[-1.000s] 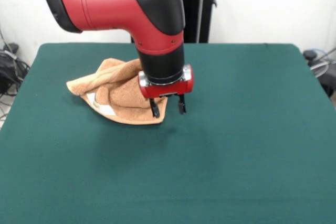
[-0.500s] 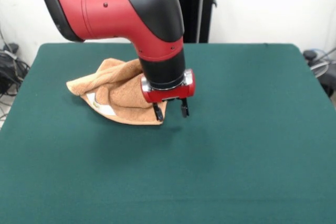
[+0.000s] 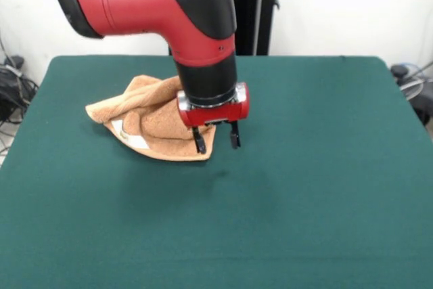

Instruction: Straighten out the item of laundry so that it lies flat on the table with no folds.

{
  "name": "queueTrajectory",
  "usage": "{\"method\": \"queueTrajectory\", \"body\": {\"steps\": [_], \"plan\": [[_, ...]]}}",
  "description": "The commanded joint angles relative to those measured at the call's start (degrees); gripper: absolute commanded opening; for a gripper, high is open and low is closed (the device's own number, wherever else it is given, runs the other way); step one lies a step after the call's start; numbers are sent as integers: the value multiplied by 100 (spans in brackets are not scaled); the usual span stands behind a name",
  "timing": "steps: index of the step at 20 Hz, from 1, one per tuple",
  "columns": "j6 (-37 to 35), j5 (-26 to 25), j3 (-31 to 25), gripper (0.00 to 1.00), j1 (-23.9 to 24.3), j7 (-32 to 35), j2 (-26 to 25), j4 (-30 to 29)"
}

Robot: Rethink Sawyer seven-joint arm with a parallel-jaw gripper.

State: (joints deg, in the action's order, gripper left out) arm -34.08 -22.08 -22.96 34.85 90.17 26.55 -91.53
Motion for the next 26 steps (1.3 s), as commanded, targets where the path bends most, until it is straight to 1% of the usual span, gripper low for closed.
{"method": "queueTrajectory", "body": {"steps": [1,4,9,13,15,20,26], "plan": [[304,-145,-11,100,-104,386,572,-629],[177,-81,-34,100,-1,323,756,-817],[170,-60,-67,100,77,276,748,-886],[220,-59,-94,100,106,266,560,-825],[329,-61,-152,100,205,229,469,-861],[405,-83,-176,100,358,203,482,-1014],[480,-144,-193,100,488,153,349,-1034]]}}
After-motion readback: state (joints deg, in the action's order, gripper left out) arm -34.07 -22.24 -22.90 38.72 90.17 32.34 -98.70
